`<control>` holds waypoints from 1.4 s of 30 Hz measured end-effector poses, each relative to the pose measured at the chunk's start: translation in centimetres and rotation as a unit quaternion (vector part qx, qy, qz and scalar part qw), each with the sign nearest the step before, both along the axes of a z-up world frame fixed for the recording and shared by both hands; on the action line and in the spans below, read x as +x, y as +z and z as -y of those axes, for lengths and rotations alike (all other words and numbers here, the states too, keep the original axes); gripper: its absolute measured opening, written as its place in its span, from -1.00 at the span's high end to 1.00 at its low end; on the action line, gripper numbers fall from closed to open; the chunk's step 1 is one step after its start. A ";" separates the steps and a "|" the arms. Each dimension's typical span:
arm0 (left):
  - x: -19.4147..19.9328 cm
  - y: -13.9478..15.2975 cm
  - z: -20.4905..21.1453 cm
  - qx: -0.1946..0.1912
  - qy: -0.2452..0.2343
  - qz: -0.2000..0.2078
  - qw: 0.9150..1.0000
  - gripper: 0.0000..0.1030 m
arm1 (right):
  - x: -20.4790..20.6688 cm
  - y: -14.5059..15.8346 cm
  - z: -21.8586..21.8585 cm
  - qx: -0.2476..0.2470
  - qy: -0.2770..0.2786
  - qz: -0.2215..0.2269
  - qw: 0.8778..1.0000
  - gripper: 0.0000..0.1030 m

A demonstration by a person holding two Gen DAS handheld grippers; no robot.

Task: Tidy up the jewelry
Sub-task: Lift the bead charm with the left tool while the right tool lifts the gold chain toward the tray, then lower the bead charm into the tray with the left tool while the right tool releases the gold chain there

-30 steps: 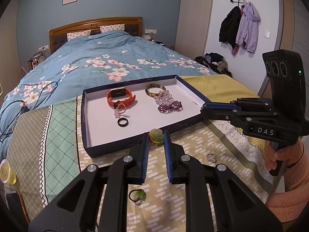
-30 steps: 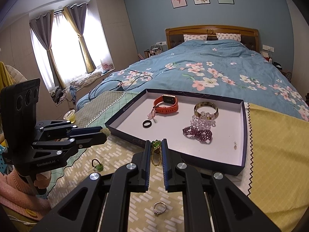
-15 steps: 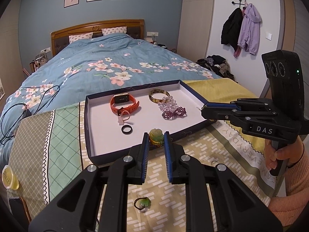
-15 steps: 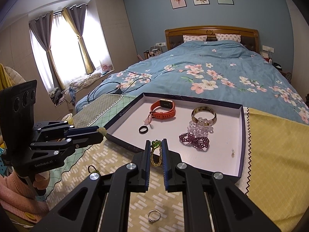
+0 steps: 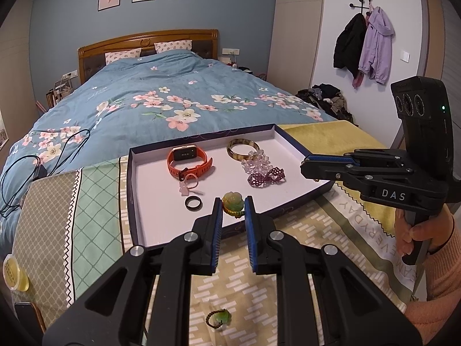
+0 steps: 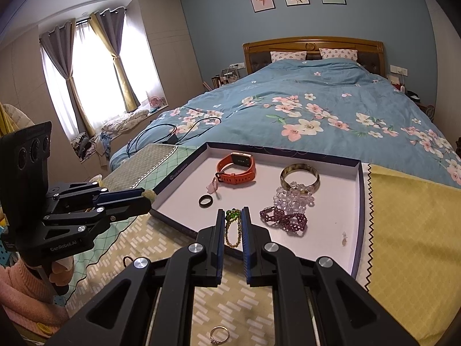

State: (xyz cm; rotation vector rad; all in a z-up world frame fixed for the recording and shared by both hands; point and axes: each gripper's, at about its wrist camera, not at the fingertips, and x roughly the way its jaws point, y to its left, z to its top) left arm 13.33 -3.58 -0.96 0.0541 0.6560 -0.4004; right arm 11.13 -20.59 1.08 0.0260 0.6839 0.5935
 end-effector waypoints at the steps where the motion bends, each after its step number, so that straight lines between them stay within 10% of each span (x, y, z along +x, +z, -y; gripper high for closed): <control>1: 0.1 0.0 0.0 0.000 0.000 0.000 1.000 0.70 | 0.1 0.0 0.0 0.000 0.000 0.000 1.000 0.82; 42: 4.2 -1.5 -0.2 0.011 0.025 -0.015 1.000 0.70 | 3.4 -1.5 0.4 -0.002 -0.008 -0.022 1.000 0.82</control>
